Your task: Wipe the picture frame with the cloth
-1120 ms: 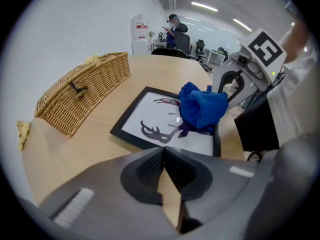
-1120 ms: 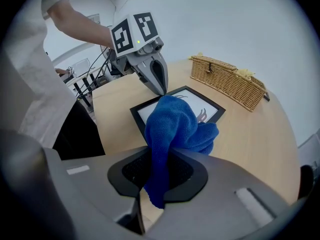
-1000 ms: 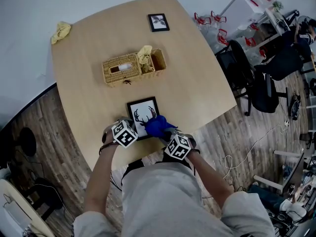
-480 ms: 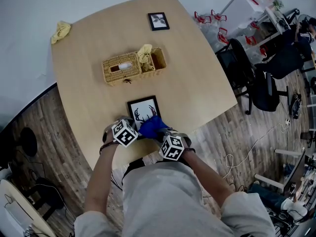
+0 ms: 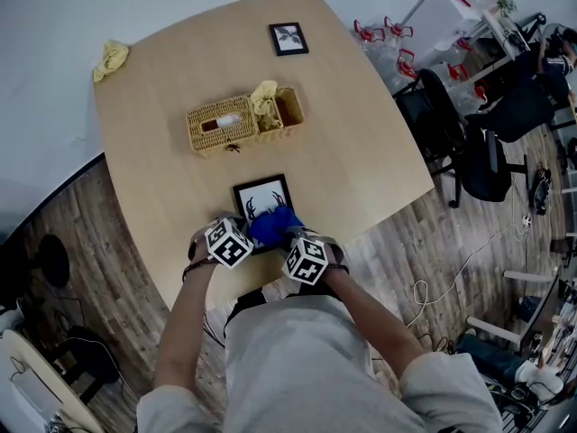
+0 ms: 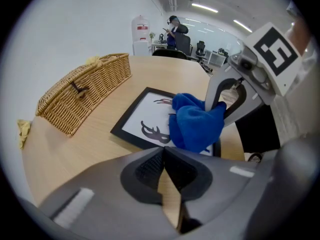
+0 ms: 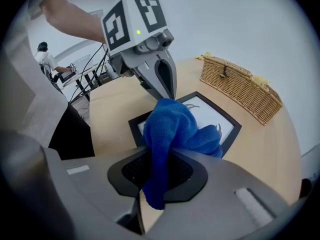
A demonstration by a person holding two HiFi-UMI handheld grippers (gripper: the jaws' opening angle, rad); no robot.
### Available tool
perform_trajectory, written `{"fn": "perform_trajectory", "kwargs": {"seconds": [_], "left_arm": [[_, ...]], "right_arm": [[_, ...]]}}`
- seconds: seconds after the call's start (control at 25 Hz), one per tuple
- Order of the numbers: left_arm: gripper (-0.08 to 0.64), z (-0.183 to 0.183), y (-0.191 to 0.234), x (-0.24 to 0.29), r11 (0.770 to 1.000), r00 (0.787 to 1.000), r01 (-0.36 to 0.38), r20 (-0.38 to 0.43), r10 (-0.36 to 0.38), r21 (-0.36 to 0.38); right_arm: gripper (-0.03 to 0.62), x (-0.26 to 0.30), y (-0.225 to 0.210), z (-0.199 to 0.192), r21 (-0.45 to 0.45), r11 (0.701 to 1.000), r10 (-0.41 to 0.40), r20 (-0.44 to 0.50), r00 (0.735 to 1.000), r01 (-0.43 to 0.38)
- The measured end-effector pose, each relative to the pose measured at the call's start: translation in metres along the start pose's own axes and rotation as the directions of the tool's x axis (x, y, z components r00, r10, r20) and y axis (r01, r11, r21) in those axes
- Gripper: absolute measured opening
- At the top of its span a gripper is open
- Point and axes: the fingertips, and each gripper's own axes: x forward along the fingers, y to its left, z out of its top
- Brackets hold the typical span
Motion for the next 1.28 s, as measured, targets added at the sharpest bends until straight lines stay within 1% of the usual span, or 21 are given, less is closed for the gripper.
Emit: {"fn": "perform_trajectory", "kwargs": {"seconds": [0.12, 0.32, 0.56, 0.76, 0.88, 1.08, 1.28], "left_arm": [[0.054, 0.0, 0.0, 0.0, 1.0, 1.0, 0.004, 0.0, -0.004, -0.003], [0.054, 0.0, 0.0, -0.001, 1.0, 1.0, 0.004, 0.001, -0.004, 0.002], [0.054, -0.001, 0.0, 0.0, 1.0, 1.0, 0.004, 0.001, -0.004, 0.008], [0.054, 0.0, 0.001, -0.001, 1.0, 1.0, 0.006, 0.007, -0.006, 0.005], [0.054, 0.0, 0.001, -0.001, 1.0, 1.0, 0.002, 0.012, -0.002, -0.003], [0.054, 0.0, -0.001, -0.001, 1.0, 1.0, -0.003, 0.01, 0.003, 0.013], [0.054, 0.0, -0.001, 0.0, 1.0, 1.0, -0.005, 0.015, 0.005, -0.001]], "right_arm": [[0.054, 0.006, -0.01, 0.004, -0.004, 1.0, 0.011, -0.017, 1.0, -0.011], [0.054, 0.01, -0.027, 0.016, -0.002, 1.0, -0.001, -0.02, 1.0, 0.001], [0.054, 0.016, -0.052, 0.03, 0.027, 1.0, -0.013, -0.018, 1.0, 0.013], [0.054, 0.023, -0.076, 0.046, 0.078, 0.996, -0.032, -0.007, 0.999, 0.032], [0.054, 0.027, -0.091, 0.055, 0.089, 0.995, -0.045, -0.002, 0.999, 0.045], [0.054, 0.031, -0.114, 0.071, 0.097, 0.991, -0.091, -0.005, 0.996, 0.091], [0.054, 0.033, -0.131, 0.082, 0.112, 0.987, -0.116, -0.001, 0.993, 0.115]]}}
